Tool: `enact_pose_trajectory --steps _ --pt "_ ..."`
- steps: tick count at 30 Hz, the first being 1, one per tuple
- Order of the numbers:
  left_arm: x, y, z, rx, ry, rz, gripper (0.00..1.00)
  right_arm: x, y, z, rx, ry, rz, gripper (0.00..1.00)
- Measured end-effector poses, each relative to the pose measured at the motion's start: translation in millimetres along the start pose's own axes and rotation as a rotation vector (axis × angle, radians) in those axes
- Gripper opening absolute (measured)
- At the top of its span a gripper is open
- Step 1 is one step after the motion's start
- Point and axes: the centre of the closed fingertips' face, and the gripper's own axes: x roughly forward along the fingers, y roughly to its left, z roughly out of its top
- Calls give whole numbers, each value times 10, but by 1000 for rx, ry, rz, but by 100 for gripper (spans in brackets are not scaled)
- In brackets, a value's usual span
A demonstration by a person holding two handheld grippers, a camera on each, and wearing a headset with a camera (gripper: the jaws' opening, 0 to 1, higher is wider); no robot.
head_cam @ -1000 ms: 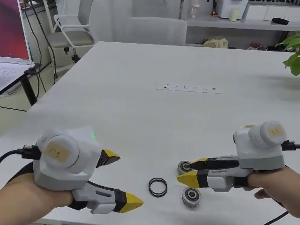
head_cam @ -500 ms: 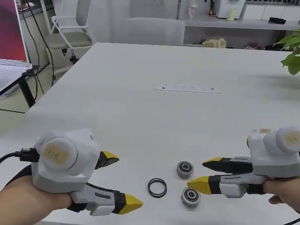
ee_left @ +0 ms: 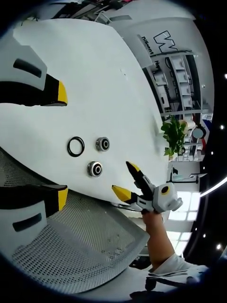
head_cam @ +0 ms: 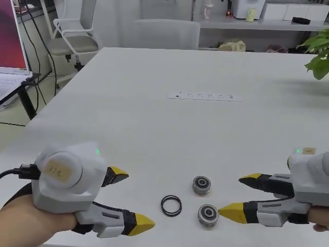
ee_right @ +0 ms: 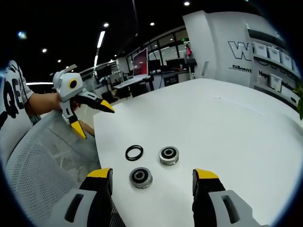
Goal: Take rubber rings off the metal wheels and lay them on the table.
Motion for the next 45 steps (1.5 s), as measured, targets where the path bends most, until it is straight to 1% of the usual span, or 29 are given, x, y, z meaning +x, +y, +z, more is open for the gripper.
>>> enact_pose_trajectory --steps 5,11,16,22,26,31,45 --pt "3 2 -1 -2 1 2 65 -48 4 -54 -24 9 -10 70" --pt "5 10 -3 -6 1 4 65 -100 -4 -47 -27 -3 -29 70" --pt "9 12 -3 -9 2 3 65 -147 0 -71 -42 3 -43 72" --pt "11 8 -4 -11 2 -1 65 -165 14 -112 -60 20 -51 73" --pt "10 6 -7 -13 3 -4 65 -165 28 -104 -57 15 -52 74" --pt "10 4 -10 -11 5 -6 65 -168 29 -111 -78 27 -59 76" --pt "6 10 -5 -10 4 -4 65 -209 17 -150 -76 36 -76 79"
